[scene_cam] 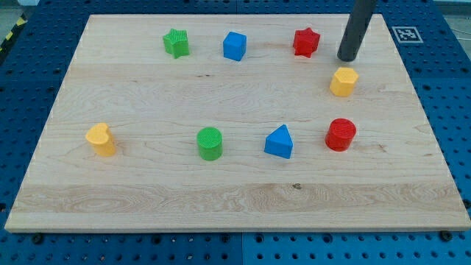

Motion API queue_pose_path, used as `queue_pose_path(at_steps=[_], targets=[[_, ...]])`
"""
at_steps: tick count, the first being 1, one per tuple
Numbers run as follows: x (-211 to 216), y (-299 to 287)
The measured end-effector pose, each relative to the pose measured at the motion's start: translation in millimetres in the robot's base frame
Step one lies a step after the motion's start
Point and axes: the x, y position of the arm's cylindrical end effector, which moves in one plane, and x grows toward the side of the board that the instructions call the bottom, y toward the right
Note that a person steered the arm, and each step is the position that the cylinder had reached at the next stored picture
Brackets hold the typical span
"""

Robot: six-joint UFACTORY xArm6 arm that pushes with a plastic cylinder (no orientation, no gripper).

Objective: Push the red star towards the right to the blue cube

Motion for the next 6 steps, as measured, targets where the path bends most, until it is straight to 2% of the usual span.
queue_pose_path(at_steps=[2,6], targets=[[-36,0],[-35,-20]])
